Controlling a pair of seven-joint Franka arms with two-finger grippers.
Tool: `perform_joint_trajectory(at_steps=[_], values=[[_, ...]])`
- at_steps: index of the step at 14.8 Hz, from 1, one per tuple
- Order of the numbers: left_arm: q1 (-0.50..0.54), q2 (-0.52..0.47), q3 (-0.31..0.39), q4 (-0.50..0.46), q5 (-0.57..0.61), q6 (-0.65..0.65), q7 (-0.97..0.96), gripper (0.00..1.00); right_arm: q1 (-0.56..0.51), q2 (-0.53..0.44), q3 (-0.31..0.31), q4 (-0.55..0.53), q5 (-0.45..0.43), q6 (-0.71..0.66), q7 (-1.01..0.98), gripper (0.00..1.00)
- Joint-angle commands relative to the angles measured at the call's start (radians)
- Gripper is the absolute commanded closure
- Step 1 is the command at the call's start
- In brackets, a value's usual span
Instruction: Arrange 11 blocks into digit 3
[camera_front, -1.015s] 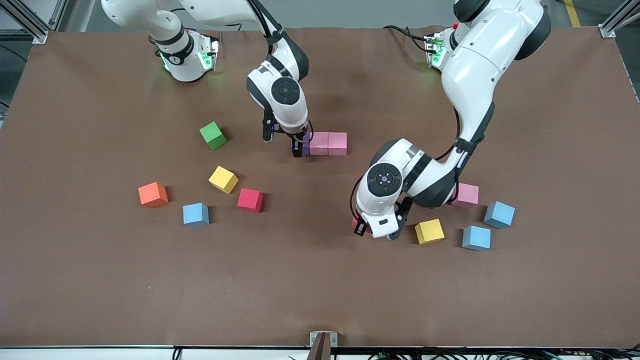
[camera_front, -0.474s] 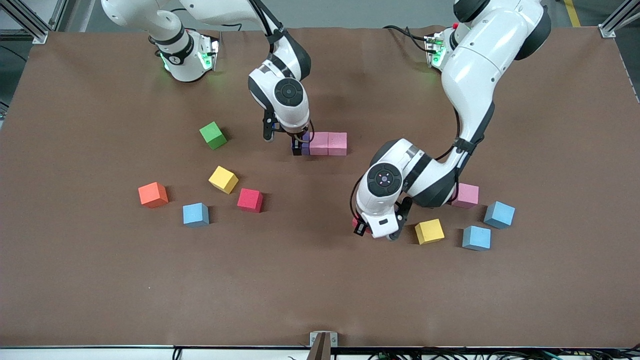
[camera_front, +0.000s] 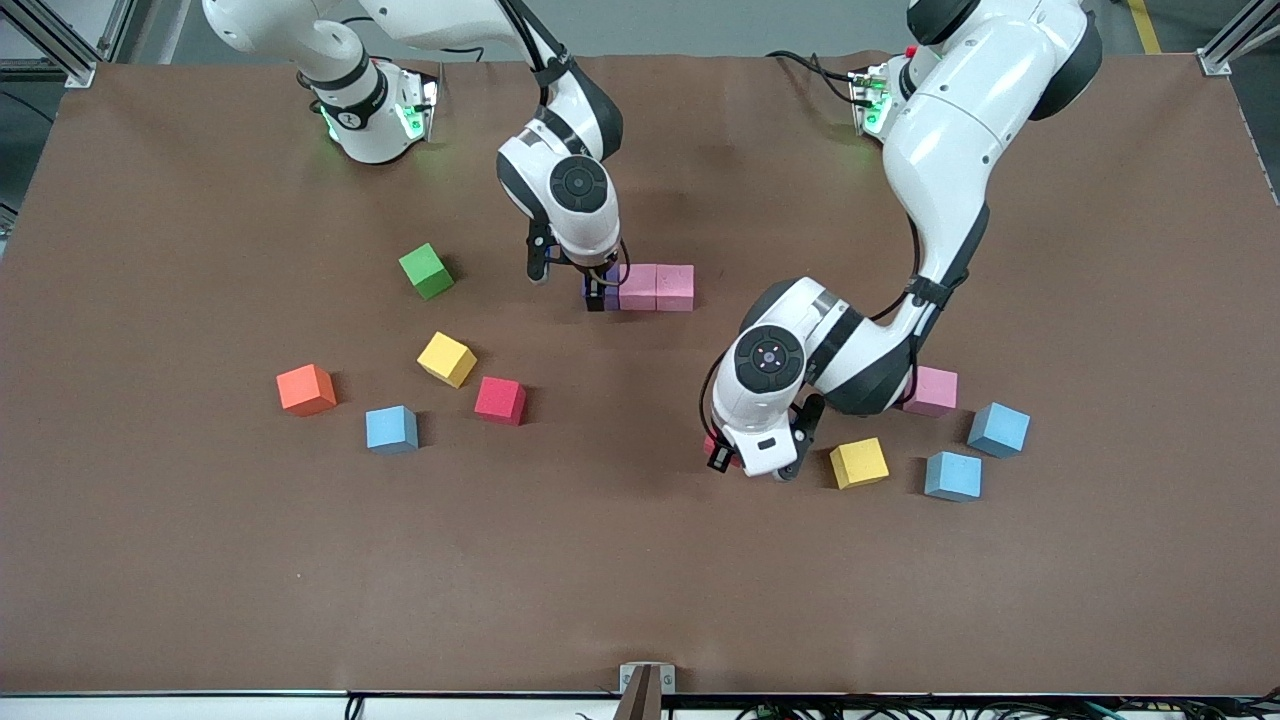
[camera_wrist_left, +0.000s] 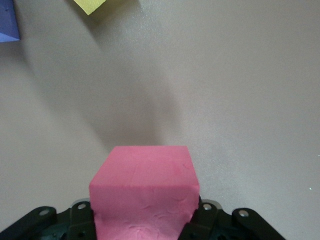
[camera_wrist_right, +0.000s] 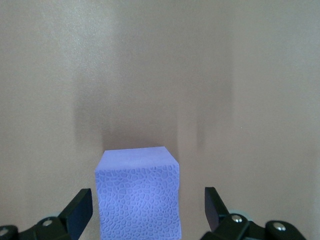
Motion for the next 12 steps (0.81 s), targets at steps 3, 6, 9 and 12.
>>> perform_joint_trajectory(at_steps=[3,6,9,12], values=[[-0.001,-0.012,0.001,-0.009,0.017,0.005,0.009,0.59,-0.002,-0.006,-0.014,0.009,0.006,-0.015,0.002,0.01],[-0.007,-0.012,0.001,-0.009,0.022,0.007,0.009,0.59,-0.043,-0.032,-0.019,0.021,0.002,-0.061,-0.039,0.01],[-0.007,-0.012,0.001,-0.009,0.022,0.007,0.009,0.59,-0.103,-0.072,-0.019,0.024,0.002,-0.087,-0.120,0.01],[-0.007,-0.012,0.000,-0.009,0.022,0.007,0.007,0.59,-0.161,-0.098,-0.020,0.024,-0.006,-0.124,-0.269,0.01]])
